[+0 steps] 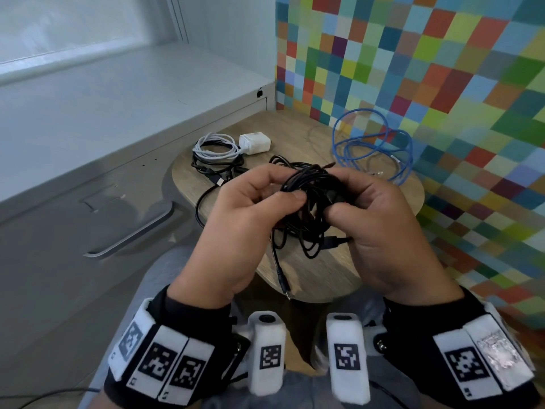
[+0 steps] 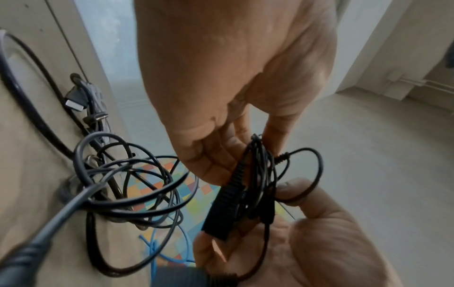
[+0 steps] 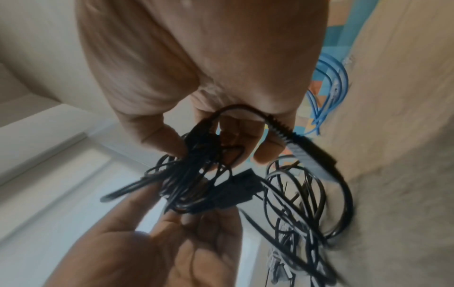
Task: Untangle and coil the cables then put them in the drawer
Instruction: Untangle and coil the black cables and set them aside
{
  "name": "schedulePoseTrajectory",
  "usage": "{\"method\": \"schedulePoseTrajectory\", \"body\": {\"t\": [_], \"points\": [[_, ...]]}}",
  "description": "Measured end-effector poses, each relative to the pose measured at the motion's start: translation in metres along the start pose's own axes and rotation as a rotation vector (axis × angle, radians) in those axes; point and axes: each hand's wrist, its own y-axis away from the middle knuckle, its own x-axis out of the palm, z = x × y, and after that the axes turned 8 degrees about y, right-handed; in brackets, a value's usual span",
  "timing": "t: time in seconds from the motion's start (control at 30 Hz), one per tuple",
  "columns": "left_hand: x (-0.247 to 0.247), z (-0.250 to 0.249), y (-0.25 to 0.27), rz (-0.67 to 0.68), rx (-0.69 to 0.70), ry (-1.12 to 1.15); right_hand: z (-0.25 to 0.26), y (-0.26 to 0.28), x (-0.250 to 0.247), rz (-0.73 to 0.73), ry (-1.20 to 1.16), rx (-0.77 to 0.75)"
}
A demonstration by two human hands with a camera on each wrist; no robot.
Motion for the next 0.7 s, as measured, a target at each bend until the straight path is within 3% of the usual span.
{"method": "schedulePoseTrajectory", "body": {"t": [0.17, 0.3, 0.43, 0.57, 0.7], "points": [[0.005, 0.002, 0.001, 0.01, 0.021, 0.007, 0.001, 0.001, -0.001, 0.056, -0.201, 0.057], [0.013, 0.003, 0.003, -0.01, 0.132, -0.056, 0.005, 0.003, 0.0, 0.079, -0.16, 0.034], [0.012, -0.001, 0.001, -0.081, 0.277, -0.176, 0.008, 0.008, 0.007, -0.103, 0.177, -0.123], [0.007, -0.002, 0.0, -0.194, 0.375, -0.18, 0.012, 0.012, 0.011, -0.243, 0.28, -0.277], [0.007, -0.006, 0.0, -0.215, 0.438, -0.111, 0.01, 0.009, 0.016, -0.11, 0.224, -0.088]]}}
